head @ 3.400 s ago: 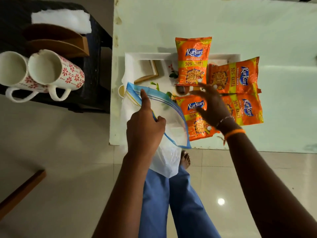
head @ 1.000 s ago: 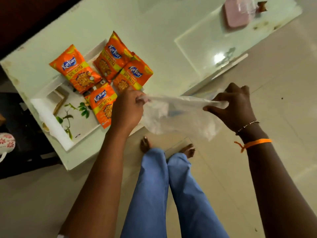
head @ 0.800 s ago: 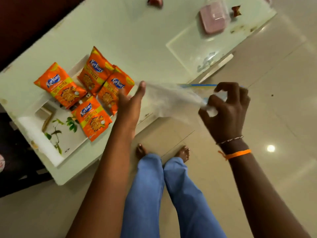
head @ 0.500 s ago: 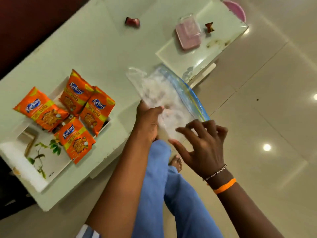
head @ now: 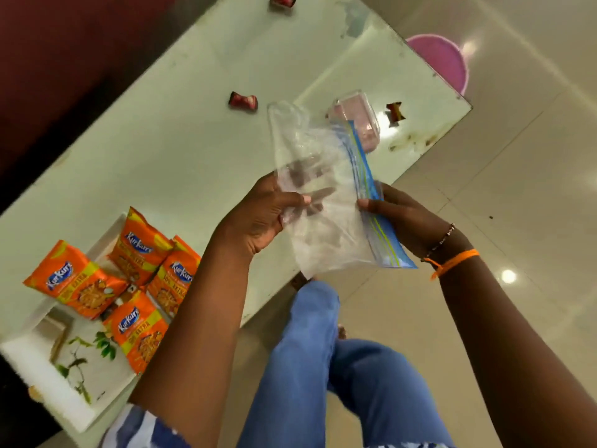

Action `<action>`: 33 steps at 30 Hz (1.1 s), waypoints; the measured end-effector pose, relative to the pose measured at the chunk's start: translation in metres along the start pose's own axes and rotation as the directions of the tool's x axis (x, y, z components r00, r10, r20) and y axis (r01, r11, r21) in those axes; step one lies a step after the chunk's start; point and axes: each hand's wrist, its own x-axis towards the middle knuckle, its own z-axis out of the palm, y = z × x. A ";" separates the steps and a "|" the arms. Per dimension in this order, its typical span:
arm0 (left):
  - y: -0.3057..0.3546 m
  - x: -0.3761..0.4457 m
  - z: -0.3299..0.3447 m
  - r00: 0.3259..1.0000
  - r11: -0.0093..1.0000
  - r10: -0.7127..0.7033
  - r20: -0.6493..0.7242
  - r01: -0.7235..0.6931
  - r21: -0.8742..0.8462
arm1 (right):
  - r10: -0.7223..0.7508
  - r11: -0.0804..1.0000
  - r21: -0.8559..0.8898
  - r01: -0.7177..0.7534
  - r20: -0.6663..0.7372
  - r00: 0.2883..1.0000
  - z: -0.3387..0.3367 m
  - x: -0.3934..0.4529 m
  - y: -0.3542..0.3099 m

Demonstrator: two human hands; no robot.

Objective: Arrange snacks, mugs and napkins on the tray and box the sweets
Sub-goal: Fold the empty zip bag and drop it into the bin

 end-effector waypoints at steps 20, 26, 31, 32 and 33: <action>0.099 0.206 0.095 0.984 0.962 -0.039 -0.174 0.084 0.259 | -0.304 0.919 0.129 0.372 -0.369 0.878 -0.186 0.129 -0.158; 0.112 0.313 0.155 0.911 0.788 0.328 -0.250 -0.118 0.604 | 0.020 0.932 0.361 0.017 -0.098 0.995 -0.270 0.136 -0.182; 0.108 0.374 0.188 0.893 0.488 0.432 -0.130 -0.110 0.866 | -0.148 0.988 -0.018 0.151 -0.335 0.931 -0.305 0.164 -0.185; 0.106 0.384 0.190 0.912 0.487 0.392 -0.119 -0.096 0.868 | -0.199 0.980 -0.061 0.191 -0.416 0.887 -0.311 0.172 -0.183; 0.105 0.393 0.190 0.936 0.490 0.330 -0.123 -0.058 0.870 | -0.235 0.972 -0.120 0.202 -0.483 0.843 -0.318 0.180 -0.180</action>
